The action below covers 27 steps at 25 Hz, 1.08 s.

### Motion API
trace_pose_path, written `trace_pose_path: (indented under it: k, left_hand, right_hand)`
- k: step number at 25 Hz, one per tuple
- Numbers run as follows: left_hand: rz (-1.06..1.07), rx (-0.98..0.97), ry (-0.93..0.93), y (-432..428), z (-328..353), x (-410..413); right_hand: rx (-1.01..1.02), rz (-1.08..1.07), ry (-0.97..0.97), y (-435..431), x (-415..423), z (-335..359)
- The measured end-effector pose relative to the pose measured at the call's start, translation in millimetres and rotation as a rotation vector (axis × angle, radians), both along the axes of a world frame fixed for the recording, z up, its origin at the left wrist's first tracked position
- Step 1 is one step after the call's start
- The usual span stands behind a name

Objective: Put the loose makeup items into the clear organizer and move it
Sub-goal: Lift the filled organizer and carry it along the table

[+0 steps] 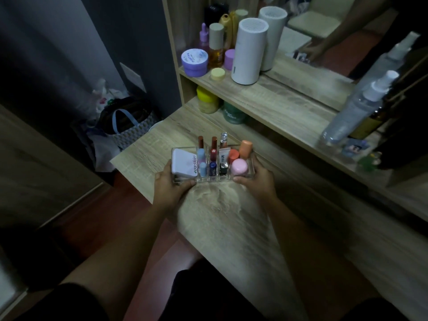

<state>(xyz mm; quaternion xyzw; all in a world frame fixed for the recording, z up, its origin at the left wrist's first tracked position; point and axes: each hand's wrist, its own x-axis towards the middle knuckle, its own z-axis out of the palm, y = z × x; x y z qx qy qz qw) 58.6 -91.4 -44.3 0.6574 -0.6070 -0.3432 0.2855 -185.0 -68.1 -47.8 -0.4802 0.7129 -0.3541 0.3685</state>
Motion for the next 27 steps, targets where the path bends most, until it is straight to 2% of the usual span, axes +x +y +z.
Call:
trace_pose_path:
  k: [2,5,9,14,18,24,27]
  left_hand:
    - [-0.057,-0.013,-0.017,3.0,4.1,-5.6]
    - [-0.186,-0.041,0.009,7.9,8.4,-20.4]
    - [-0.331,-0.063,0.035,16.5,7.6,-48.1]
    - [-0.496,-0.038,0.03,30.4,5.3,-98.3]
    - [-0.625,-0.039,0.044,44.0,4.4,-137.9]
    - [-0.793,0.007,0.124,59.9,4.8,-185.3]
    - [-0.819,0.029,0.113,63.0,1.5,-201.6]
  right_hand:
    - [-0.003,-0.056,0.012,17.2,-4.0,2.1]
    - [-0.003,-0.154,-0.079,49.0,-13.6,7.7]
    - [-0.031,-0.289,0.0,95.1,-29.2,12.5]
    - [-0.002,-0.458,-0.135,152.7,-52.6,15.1]
    - [-0.039,-0.549,-0.021,190.1,-75.4,15.3]
    - [-0.014,-0.627,-0.059,224.9,-106.9,11.3]
    - [0.113,-0.677,0.088,238.5,-119.8,3.8]
